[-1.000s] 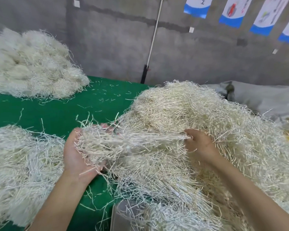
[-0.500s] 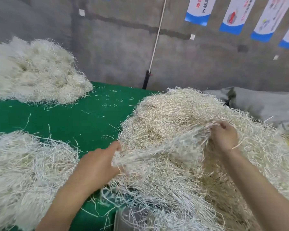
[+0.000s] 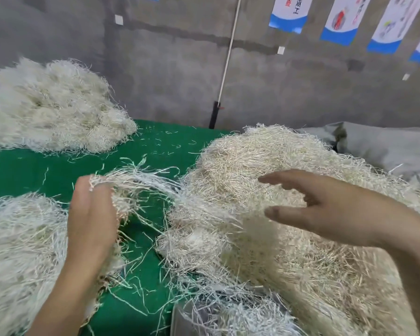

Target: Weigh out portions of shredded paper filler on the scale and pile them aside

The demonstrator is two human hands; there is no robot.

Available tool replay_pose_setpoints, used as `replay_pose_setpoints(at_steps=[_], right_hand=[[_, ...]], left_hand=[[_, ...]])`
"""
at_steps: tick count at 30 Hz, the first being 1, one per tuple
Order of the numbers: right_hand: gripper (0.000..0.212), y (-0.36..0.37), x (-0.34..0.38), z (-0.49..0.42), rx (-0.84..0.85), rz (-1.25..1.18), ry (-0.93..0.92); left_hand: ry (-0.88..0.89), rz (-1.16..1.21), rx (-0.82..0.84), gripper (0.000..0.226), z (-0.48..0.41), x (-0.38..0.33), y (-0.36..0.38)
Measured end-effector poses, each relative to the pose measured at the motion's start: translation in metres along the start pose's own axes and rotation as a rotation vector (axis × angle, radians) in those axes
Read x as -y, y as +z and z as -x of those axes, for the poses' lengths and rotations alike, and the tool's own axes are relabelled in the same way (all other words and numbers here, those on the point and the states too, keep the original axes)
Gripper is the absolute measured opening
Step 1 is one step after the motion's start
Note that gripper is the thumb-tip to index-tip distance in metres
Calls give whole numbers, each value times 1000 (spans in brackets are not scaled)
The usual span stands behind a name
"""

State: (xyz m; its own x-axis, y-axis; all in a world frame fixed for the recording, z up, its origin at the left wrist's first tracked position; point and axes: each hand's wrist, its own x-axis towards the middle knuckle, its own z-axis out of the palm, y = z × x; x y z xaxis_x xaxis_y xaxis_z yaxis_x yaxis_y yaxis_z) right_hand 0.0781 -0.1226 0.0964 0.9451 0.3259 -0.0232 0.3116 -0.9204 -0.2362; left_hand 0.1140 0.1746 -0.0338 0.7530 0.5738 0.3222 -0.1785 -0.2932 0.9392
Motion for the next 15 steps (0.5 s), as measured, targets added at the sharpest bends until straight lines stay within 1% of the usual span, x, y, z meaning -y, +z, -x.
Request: replay_pose_setpoints(at_steps=[2,3,4,5,6,7,8,9,11,12,13,14,15], right_hand=[[64,-6,13,8,-123,48,2],[61,-4,17,8,-202,81,6],[57,0,20,5,-275,83,-4],[52,6,23,-2,-331,15,-28],[48,14,25,-10,-343,-126,-58],[47,23,27,-19,-297,-284,-80],[50,34,28,-30,-192,-402,-97],[58,48,30,-41,-68,-446,-113],[72,80,32,-62,137,-379,-127],[75,94,33,-70,196,-355,-131],[76,106,32,-76,235,-364,-133],[72,114,30,-82,272,-384,-125],[65,120,24,-86,310,-397,-114]], left_hand=[[-12,13,-37,29,-7,4,-7],[-38,20,-39,35,-9,5,-10],[-70,32,-32,48,-8,4,-11],[-112,56,-16,59,-4,1,-12],[-126,71,6,61,-2,-2,-10],[-131,92,37,57,2,-7,-6],[-139,103,79,55,7,-13,-2],[-152,151,120,63,13,-17,4],[-266,330,184,85,23,-19,15],[-325,432,205,90,26,-21,18],[-365,549,228,87,28,-23,18],[-400,683,261,77,28,-23,19],[-426,824,297,60,25,-18,19]])
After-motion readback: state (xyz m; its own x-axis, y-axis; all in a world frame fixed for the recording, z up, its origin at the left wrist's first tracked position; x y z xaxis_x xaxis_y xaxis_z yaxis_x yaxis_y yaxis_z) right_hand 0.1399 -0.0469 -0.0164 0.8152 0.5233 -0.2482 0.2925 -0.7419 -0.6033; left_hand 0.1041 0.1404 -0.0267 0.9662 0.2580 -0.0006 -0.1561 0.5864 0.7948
